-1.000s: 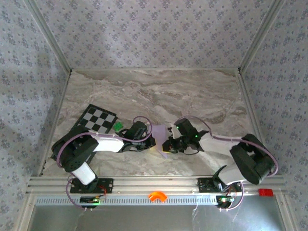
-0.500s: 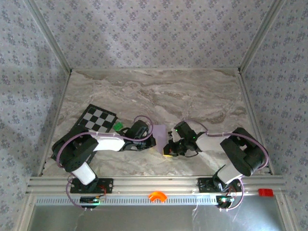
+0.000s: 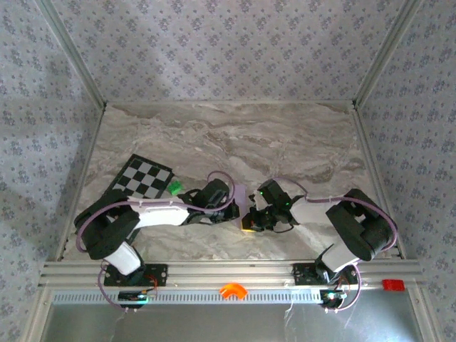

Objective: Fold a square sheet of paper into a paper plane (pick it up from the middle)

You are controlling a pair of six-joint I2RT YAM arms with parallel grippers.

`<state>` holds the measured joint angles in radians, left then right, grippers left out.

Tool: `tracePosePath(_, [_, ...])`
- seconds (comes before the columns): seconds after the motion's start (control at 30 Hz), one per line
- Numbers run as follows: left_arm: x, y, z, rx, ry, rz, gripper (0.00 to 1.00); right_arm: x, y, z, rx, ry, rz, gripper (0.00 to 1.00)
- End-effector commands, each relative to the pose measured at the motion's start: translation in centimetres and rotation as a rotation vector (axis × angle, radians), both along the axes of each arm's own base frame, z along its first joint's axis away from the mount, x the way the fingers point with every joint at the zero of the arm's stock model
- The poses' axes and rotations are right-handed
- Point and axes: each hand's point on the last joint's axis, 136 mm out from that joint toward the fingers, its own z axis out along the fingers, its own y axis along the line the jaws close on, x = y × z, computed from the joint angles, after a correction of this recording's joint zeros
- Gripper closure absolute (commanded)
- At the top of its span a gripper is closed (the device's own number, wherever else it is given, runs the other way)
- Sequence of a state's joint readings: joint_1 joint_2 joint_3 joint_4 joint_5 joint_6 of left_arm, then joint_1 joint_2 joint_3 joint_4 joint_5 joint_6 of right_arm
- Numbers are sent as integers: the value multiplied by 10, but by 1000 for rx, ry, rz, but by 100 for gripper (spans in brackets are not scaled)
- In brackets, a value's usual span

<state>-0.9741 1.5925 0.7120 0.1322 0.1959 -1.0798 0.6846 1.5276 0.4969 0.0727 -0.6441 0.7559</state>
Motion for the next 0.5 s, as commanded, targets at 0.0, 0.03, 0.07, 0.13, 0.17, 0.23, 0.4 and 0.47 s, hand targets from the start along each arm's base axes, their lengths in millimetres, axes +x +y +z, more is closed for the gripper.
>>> tracePosePath(0.0, [-4, 8, -23, 14, 45, 70, 94, -20, -34, -38, -186, 105, -52, 100])
tracePosePath(0.03, [-4, 11, -29, 10, 50, 84, 93, -20, -34, -39, -186, 106, -50, 100])
tracePosePath(0.07, [-5, 14, -33, 8, 52, 93, 93, -20, -34, -39, -186, 108, -50, 100])
tracePosePath(0.13, [-5, 19, -41, 16, 61, 102, 94, -20, -33, -39, -185, 110, -47, 100])
tracePosePath(0.17, [-4, 22, -45, 25, 69, 109, 94, -20, -34, -40, -187, 108, -45, 100])
tracePosePath(0.23, [-2, 30, -48, 36, 74, 129, 94, -21, -35, -41, -193, 111, -42, 100])
tracePosePath(0.4, [8, 47, -47, 49, 79, 173, 94, -24, -39, -45, -208, 115, -37, 100])
tracePosePath(0.47, [13, 52, -44, 58, 81, 187, 94, -25, -39, -45, -210, 113, -32, 100])
